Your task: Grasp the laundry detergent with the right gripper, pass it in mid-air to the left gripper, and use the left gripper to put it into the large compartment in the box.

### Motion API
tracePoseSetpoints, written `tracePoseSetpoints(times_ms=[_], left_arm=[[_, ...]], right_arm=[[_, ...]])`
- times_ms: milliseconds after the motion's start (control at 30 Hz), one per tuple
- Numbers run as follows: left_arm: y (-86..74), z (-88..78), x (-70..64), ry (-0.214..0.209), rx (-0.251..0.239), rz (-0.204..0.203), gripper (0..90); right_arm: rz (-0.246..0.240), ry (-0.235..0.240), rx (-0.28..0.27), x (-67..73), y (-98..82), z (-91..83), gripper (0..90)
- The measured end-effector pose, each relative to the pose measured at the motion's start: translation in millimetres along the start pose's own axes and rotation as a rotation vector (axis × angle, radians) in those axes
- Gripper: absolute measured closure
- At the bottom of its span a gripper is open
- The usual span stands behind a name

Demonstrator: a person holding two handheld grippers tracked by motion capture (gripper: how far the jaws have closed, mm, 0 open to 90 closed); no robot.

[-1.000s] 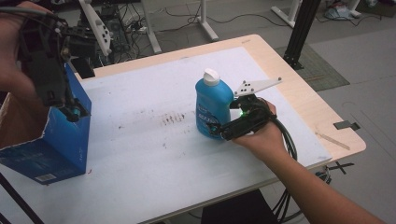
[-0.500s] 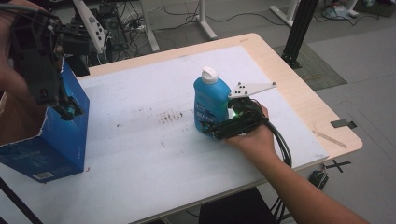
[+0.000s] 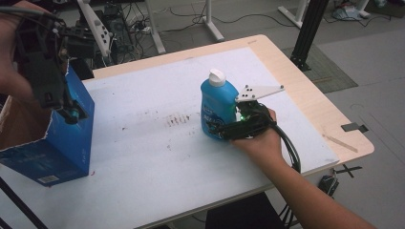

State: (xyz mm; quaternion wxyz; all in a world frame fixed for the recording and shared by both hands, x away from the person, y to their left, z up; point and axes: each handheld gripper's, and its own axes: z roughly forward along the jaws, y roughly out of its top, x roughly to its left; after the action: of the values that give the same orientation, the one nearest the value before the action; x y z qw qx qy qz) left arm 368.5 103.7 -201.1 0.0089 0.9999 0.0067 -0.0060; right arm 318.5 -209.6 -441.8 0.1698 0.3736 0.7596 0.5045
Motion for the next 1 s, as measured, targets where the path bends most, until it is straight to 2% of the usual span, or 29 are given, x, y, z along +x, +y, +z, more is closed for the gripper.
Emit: tracePoseSetpoints(times_ms=[233,1000], left_arm=[[-0.7,0.2,0.4,0.001,0.002,-0.001,1.7],[-0.1,3.9,4.6,-0.007,0.007,-0.013,1.8]], right_arm=[[-0.013,-0.008,-0.005,0.4,0.0,0.3,28.2],[-0.011,-0.016,-0.033,0.9,0.2,2.9,34.6]])
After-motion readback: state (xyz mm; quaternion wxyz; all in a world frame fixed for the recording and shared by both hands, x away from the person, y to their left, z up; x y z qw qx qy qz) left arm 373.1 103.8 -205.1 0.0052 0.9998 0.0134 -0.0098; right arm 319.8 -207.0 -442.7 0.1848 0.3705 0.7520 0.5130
